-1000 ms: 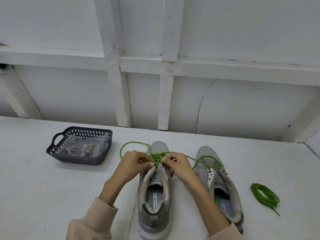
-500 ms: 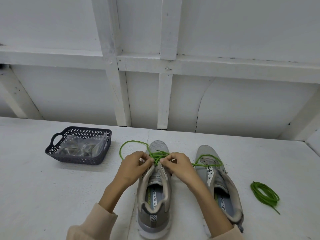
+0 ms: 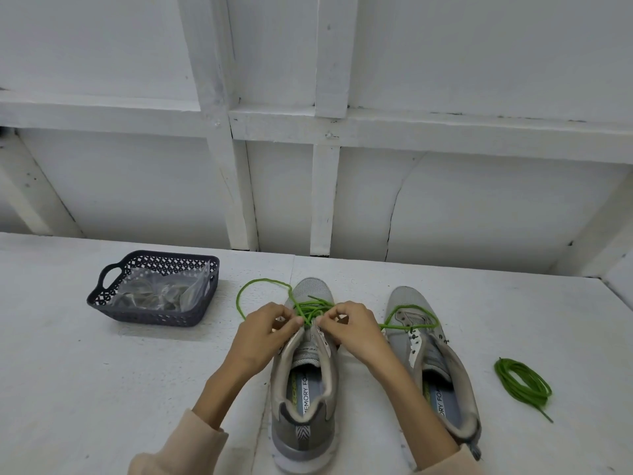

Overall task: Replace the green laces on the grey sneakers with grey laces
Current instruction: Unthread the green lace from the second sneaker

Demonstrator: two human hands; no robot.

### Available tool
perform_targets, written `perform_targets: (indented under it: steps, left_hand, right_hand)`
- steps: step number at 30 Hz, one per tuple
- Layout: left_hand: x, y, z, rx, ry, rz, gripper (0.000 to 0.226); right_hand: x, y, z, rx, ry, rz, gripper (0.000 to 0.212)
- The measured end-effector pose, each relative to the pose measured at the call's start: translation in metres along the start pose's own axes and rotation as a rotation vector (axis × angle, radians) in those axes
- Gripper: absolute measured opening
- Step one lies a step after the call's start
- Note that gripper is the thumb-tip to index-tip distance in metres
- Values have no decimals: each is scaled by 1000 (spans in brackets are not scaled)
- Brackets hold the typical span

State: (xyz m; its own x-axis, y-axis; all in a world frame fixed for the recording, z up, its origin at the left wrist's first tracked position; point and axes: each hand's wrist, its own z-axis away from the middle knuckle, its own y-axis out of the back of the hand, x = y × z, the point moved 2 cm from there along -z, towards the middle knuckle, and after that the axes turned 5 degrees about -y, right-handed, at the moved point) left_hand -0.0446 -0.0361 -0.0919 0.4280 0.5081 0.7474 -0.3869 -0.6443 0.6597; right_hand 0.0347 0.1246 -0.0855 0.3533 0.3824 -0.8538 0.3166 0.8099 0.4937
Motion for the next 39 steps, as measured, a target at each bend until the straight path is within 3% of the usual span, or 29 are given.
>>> perform_targets:
  steps: [6,10,13,18,24,29,34,39]
  left_hand:
    - [3,1,-6,62,40,-1,20]
    - [-3,1,-2,46,52,113,21]
    - [-6,1,0,24,27,70,20]
    - [-5,4,-2,173,106,359,19]
    - [-12,-5,1,119,13,240,22]
    - [-20,5,-3,330,27,312,33]
    - [-19,-8,3,170,-5,195,46]
    - [-24,-4,6,375,34,284,32]
  right_hand:
    - [6,-2,-1,45,-66,-168,12]
    - [9,-2,2,35,-43,-163,19]
    - [12,-4,2,26,-29,-140,22]
    - [11,-3,4,161,-44,-396,17]
    - [13,-9,1,105,30,-245,29]
    - [19,-1,1,315,31,-412,23]
    - [19,-14,2,125,44,-258,58]
    - [21,-3,0,347,56,-356,31]
